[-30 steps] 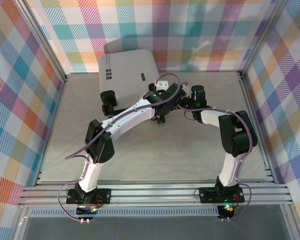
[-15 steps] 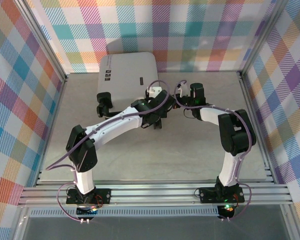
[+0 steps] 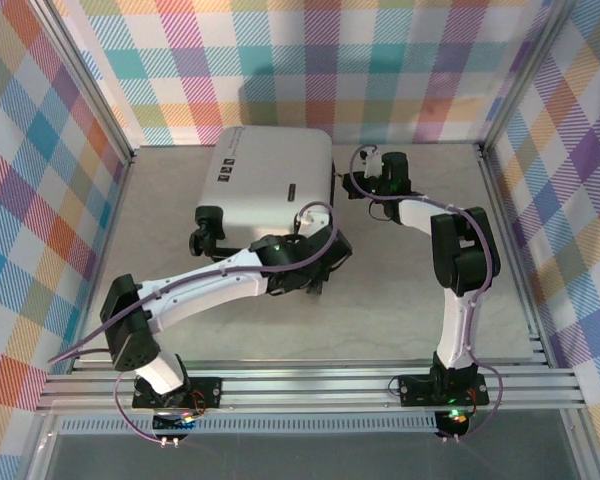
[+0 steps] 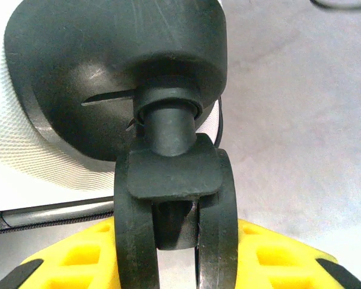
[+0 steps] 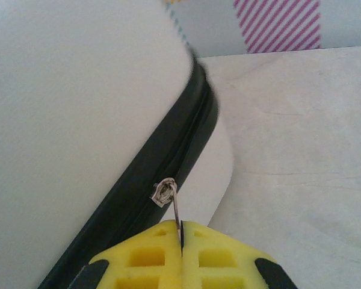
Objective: Pack the luggage
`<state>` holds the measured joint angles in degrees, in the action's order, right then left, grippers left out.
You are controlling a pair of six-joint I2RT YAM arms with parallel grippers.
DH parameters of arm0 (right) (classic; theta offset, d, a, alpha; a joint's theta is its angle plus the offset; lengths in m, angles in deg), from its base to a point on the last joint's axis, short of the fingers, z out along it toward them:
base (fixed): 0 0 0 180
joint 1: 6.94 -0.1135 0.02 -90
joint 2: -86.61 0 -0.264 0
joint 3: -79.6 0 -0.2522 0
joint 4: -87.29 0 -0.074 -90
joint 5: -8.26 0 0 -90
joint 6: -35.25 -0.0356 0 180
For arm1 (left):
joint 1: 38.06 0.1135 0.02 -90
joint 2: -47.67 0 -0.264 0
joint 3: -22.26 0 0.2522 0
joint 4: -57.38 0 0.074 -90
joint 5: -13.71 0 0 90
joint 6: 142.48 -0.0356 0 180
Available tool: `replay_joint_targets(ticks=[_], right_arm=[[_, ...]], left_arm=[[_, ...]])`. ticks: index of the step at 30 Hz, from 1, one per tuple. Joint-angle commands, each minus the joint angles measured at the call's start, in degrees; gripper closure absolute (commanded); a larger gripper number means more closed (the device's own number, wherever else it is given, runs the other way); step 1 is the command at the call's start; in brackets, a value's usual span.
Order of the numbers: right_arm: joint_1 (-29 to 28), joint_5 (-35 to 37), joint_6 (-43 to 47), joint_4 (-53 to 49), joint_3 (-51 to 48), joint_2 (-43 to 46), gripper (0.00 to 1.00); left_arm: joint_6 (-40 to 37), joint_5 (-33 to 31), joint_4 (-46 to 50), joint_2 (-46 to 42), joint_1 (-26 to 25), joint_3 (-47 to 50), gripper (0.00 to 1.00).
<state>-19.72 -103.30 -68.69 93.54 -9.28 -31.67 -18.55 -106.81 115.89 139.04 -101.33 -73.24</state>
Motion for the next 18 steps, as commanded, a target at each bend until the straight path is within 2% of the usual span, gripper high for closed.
replay_joint_targets(ticks=[1, 4, 7, 13, 18], right_arm=[[3.2, 4.9, -1.8, -1.2, 5.5, -2.6, 1.00], [4.5, 4.4, -2.0, -3.4, 10.2, -5.4, 1.00], [5.4, 3.8, -2.4, -4.6, 12.2, -6.9, 1.00], [6.2, 4.1, -2.7, -1.3, 4.3, -2.4, 1.00], [6.2, 4.9, -4.5, 4.2, -6.9, 3.8, 1.00]], left_arm=[[0.5, 6.9, 6.2, -4.2, -3.2, 4.7, 0.91], [-1.1, 9.7, 4.1, -9.2, -4.4, 9.3, 0.91], [-2.3, 9.9, 3.8, -15.4, -4.9, 13.4, 0.91], [-2.8, 5.2, 6.9, -24.8, -4.9, 16.6, 0.89], [-2.4, 0.9, 10.6, -26.3, -4.6, 17.0, 0.88]])
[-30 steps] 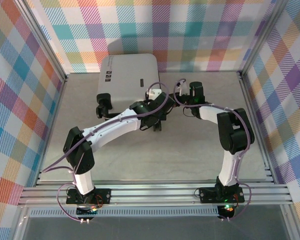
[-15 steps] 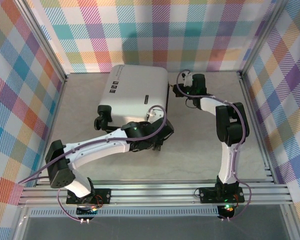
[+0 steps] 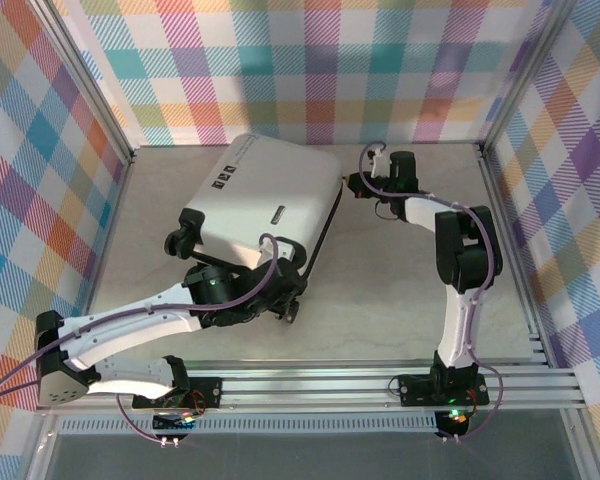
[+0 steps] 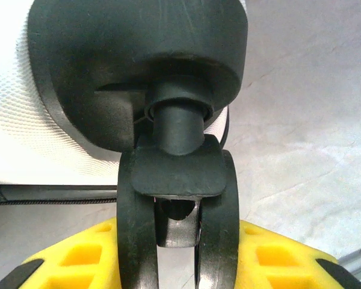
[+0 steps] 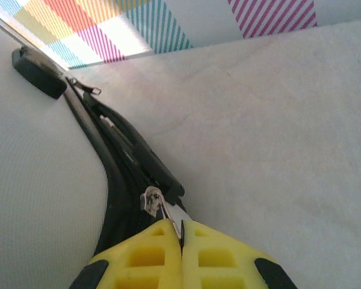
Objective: Pack the luggage
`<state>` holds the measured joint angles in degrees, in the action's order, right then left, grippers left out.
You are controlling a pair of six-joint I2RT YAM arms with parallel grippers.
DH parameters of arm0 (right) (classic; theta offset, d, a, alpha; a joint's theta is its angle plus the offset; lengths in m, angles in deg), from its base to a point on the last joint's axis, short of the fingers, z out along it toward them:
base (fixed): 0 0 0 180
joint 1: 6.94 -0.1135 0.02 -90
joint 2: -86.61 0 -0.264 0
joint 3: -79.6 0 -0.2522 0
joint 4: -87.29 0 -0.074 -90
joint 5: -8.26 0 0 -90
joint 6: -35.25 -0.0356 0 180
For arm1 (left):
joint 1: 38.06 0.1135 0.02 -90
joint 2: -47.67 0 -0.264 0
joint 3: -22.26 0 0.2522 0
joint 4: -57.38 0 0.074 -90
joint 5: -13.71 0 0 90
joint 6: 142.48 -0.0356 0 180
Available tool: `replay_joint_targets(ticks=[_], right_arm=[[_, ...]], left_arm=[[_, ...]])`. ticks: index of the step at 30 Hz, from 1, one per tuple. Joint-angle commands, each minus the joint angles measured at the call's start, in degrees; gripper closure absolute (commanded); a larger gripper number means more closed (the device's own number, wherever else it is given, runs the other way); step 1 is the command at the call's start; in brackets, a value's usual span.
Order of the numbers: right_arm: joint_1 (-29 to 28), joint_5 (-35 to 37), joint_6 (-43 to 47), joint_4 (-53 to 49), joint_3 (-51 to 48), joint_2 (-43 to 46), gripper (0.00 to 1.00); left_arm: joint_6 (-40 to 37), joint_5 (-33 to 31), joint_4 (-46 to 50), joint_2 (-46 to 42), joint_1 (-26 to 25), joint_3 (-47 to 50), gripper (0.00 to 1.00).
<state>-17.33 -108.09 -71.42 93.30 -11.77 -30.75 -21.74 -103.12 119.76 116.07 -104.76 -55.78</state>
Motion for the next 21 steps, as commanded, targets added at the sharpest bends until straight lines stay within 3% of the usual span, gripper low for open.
replay_joint_targets(ticks=[1, 8, 14, 21], right_arm=[[3.8, 10.1, -2.0, 5.2, -6.8, 4.3, 1.00], [3.8, 7.2, -1.7, 9.6, -12.9, 6.9, 1.00], [3.9, 3.3, -2.2, 6.8, -5.9, 2.8, 1.00], [3.8, -2.3, -7.0, 2.9, 9.2, -7.0, 1.00]], left_arm=[[0.3, -2.8, 6.3, -3.7, -1.1, 0.0, 0.88], [-6.7, 6.3, -0.1, -5.0, -1.1, 3.7, 0.91], [-10.9, 9.0, -2.2, -5.0, -1.1, 3.7, 0.93], [-12.6, 9.9, -3.1, -4.6, -1.1, 3.9, 0.94]])
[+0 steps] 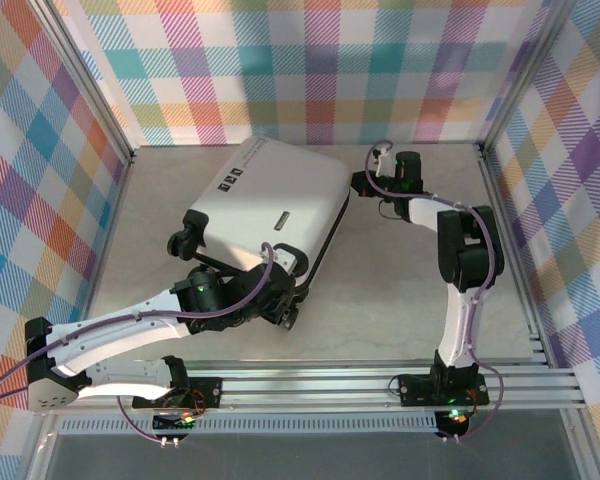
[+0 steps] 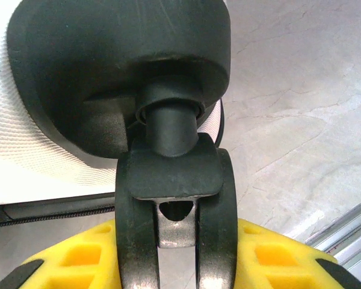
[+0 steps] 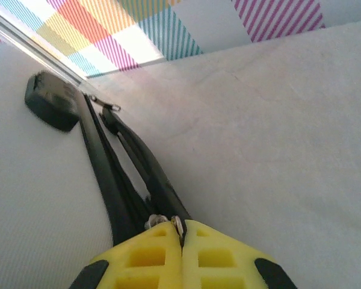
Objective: Pack the luggage
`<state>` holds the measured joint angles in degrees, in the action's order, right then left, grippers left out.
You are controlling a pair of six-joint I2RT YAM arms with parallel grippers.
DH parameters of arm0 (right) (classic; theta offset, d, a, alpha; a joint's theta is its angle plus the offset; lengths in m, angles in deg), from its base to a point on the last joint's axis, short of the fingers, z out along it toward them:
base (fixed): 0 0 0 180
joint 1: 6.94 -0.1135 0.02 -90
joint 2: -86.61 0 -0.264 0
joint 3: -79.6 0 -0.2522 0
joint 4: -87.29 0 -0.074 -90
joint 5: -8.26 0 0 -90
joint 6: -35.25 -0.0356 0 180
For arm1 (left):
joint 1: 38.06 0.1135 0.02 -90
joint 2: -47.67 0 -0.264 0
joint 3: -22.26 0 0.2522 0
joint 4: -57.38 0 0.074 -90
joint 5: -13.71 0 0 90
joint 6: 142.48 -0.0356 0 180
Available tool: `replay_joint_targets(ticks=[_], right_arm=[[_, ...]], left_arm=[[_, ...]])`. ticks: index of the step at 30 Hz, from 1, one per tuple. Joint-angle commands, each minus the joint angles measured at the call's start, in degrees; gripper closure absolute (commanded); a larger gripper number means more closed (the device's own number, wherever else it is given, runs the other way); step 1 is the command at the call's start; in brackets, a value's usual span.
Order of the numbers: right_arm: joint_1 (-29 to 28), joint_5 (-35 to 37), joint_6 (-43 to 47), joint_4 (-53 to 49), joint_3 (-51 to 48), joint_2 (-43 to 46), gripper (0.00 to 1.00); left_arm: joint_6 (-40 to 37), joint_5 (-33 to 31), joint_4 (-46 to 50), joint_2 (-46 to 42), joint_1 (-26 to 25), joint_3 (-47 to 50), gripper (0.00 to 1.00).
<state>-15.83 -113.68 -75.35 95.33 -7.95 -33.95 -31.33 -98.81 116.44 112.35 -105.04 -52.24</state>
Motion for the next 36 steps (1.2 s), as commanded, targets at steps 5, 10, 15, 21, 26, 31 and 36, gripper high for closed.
replay_joint_targets(ticks=[5, 10, 15, 21, 26, 31, 36], right_arm=[[2.2, -1.5, -6.5, 3.4, 10.1, -7.6, 1.00], [2.8, 1.0, -6.7, -0.8, 11.2, -7.1, 0.83], [4.9, 1.0, -8.1, -2.2, 9.5, -3.9, 0.52], [4.7, -3.2, -4.5, -11.8, 14.3, -0.1, 0.26], [3.6, -9.2, -2.0, -20.1, 21.7, -0.7, 0.15], [0.6, -11.6, 3.6, -31.0, 31.5, -4.8, 0.10], [-1.6, -12.7, 7.3, -38.1, 39.0, -9.4, 0.08]], left_arm=[[-3.4, 6.4, -0.1, -1.0, -0.9, 1.0, 0.95], [-3.5, 5.4, 0.4, -0.9, -0.8, 0.7, 0.95], [-2.7, 1.9, 2.0, -1.0, -0.8, 0.7, 0.93], [2.9, -8.7, 7.9, -1.5, 0.2, 0.5, 0.76], [4.7, -10.9, 8.1, -3.1, 1.5, 1.3, 0.48], [4.8, -11.5, 8.4, -2.9, 2.8, 0.8, 0.35], [6.5, -13.7, 9.3, -1.6, 4.0, 0.1, 0.25]])
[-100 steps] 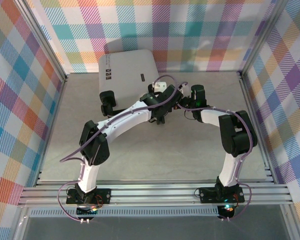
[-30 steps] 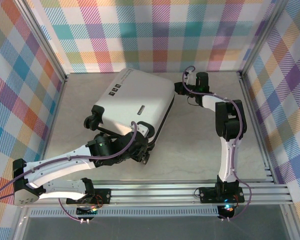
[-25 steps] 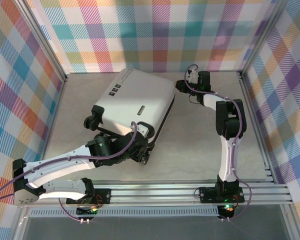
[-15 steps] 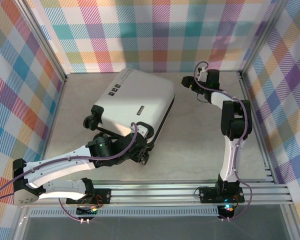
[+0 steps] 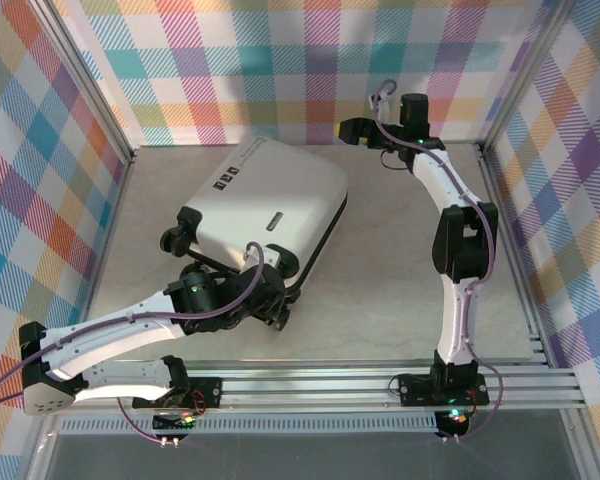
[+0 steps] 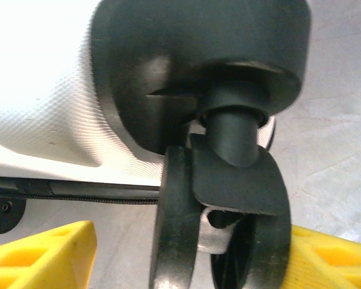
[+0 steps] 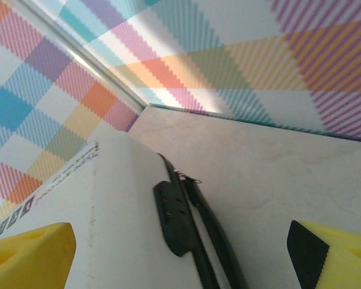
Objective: Pack the luggage
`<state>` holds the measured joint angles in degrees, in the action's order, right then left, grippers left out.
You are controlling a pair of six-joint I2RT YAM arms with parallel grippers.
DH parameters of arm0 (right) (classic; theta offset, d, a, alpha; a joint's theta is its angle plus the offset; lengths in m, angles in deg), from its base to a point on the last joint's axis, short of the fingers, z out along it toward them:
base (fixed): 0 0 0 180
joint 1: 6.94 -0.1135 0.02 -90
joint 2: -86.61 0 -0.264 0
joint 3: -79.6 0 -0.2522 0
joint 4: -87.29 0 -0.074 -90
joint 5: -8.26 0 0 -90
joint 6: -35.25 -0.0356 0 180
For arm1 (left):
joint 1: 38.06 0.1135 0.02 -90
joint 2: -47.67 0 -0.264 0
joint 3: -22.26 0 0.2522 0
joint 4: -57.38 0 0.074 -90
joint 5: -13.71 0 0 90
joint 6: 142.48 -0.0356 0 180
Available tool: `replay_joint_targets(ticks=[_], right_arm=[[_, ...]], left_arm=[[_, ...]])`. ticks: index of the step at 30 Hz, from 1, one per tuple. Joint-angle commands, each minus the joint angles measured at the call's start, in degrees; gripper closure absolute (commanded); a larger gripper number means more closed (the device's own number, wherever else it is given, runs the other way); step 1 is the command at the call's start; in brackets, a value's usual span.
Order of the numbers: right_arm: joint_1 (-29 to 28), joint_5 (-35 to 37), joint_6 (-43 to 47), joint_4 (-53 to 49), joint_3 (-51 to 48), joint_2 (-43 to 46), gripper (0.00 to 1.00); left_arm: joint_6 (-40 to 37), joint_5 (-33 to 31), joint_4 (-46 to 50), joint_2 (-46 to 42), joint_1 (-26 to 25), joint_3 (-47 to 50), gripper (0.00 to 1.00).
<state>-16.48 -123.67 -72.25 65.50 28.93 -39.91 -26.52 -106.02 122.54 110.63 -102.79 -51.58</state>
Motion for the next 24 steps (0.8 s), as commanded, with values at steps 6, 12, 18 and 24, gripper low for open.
replay_joint_targets(ticks=[6, 12, 18, 24], right_arm=[[-2.4, -3.5, 6.4, -12.2, 5.9, -6.2, 0.07], [-3.0, -4.0, 6.9, -12.7, 5.5, -7.1, 0.07], [-3.7, -5.2, 7.4, -12.0, 4.7, -6.8, 0.07], [-4.3, -5.8, 8.6, -12.0, 3.3, -5.9, 0.08]], left_arm=[[-0.7, -2.6, -2.7, -3.2, 2.4, 0.4, 0.16], [-1.0, 1.3, -6.3, -8.0, 3.4, 0.8, 0.12], [6.1, -0.3, 1.2, -7.4, 10.9, -2.0, 0.10], [5.3, 5.1, -2.8, -10.4, 20.1, 0.9, 0.10]])
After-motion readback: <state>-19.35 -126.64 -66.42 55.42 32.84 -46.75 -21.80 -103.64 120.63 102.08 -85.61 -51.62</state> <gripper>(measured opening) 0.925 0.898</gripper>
